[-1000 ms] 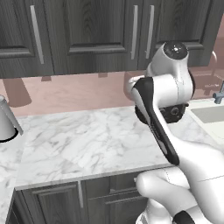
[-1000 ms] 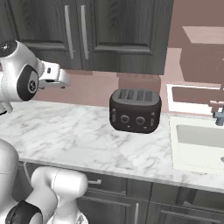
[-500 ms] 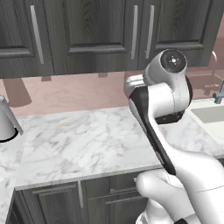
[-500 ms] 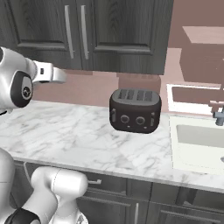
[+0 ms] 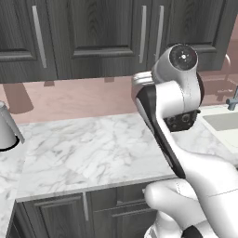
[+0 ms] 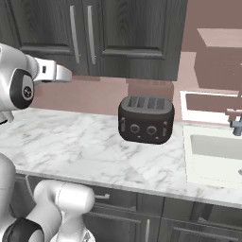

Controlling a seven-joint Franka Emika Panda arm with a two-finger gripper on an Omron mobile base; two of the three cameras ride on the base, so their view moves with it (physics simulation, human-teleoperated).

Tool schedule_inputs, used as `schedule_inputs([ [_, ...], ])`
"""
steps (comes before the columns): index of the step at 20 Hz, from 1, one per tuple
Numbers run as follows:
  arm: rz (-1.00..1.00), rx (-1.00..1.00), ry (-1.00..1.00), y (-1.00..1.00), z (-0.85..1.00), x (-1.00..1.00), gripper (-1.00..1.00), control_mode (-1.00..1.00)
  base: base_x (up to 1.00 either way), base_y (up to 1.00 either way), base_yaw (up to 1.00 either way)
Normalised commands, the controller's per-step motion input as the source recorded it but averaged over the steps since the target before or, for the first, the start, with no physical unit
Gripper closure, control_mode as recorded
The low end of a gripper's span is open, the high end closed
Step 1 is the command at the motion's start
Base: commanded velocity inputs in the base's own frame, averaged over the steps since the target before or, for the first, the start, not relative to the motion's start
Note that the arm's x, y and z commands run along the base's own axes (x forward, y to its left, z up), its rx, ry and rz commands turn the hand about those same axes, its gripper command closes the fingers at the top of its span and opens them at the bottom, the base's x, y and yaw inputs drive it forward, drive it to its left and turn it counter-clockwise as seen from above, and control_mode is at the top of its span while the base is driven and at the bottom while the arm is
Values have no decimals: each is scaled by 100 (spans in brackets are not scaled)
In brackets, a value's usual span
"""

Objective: Open the cabinet, pick the kettle from the cabinet, and place it in the sink.

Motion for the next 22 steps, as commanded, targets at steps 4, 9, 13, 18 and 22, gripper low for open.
schedule_inputs([
  [4, 0, 0, 0, 0, 26, 14, -100, -100, 0, 0, 0],
  [9, 0, 0, 0, 0, 21, 20, -100, -100, 0, 0, 0],
  [13, 0, 0, 0, 0, 13, 28, -100, -100, 0, 0, 0],
  [18, 0, 0, 0, 0, 5, 35, -100, -100, 0, 0, 0],
  [22, 0, 0, 0, 0, 2, 41, -100, -100, 0, 0, 0],
])
